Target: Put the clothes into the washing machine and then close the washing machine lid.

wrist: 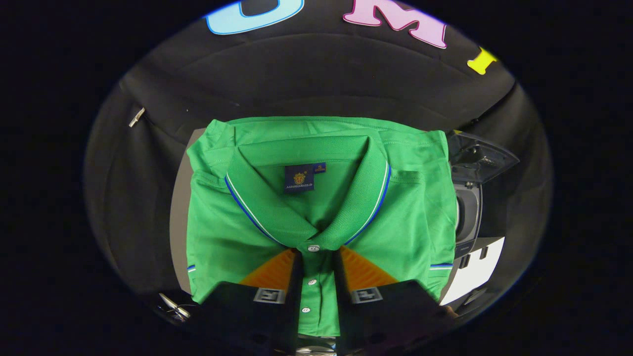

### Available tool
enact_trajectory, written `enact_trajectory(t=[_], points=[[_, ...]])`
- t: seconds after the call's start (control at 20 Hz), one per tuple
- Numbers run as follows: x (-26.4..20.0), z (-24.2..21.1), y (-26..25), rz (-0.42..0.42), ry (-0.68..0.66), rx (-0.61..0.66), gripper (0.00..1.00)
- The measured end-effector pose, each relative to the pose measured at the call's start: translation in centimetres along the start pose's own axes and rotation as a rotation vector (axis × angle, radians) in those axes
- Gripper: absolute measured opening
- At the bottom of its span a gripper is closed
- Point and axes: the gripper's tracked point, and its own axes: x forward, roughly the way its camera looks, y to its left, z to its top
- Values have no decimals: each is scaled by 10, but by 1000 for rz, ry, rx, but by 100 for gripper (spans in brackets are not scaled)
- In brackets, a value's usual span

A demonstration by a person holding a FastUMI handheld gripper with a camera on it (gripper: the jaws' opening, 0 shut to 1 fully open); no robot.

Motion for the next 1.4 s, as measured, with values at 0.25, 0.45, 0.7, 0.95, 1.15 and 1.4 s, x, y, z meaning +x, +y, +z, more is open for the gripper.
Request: enact_trajectory(t=[0.25, 0.45, 0.7, 0.95, 1.15, 1.4], points=[[0, -2, -3, -12, -53, 23, 13], [0, 6, -2, -36, -202, 2, 6], [-9, 8, 0, -6, -466, -26, 5], [-30, 7, -5, -29, -645, -61, 5], [-67, 6, -7, -104, -779, -119, 5], [-116, -5, -8, -170, -914, -149, 5]])
